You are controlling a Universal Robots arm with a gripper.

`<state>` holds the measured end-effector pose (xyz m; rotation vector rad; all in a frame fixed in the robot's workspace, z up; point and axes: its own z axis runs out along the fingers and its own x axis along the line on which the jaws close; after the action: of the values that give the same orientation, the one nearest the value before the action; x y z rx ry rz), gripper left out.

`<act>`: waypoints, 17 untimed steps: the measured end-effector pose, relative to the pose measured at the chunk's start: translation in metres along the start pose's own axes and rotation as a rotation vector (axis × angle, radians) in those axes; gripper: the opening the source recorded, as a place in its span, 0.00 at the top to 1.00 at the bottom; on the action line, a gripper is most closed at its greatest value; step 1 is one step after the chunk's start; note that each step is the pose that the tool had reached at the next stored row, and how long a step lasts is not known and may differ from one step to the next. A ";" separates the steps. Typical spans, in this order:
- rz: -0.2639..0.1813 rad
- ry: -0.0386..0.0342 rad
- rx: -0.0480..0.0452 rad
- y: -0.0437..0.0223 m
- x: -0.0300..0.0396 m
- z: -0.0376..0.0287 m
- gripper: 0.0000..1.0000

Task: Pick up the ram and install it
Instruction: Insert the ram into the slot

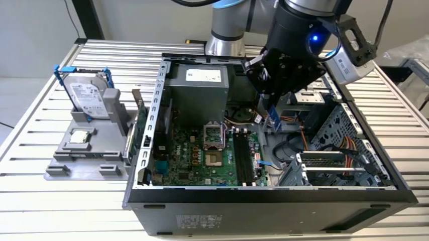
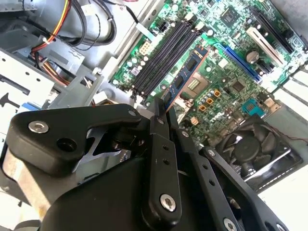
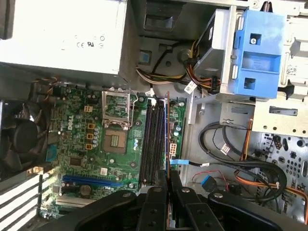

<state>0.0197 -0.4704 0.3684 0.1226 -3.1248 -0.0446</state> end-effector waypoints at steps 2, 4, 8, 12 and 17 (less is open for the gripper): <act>0.014 -0.0004 -0.0002 0.0000 0.0000 0.0001 1.00; 0.027 -0.0008 -0.0004 0.0000 0.0000 0.0001 1.00; 0.052 -0.0015 -0.0006 0.0000 0.0000 0.0001 1.00; 0.070 -0.0021 -0.0009 0.0000 0.0000 0.0002 1.00; 0.093 -0.0027 -0.0012 0.0000 0.0000 0.0003 1.00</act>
<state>0.0197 -0.4704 0.3681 -0.0229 -3.1285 -0.0456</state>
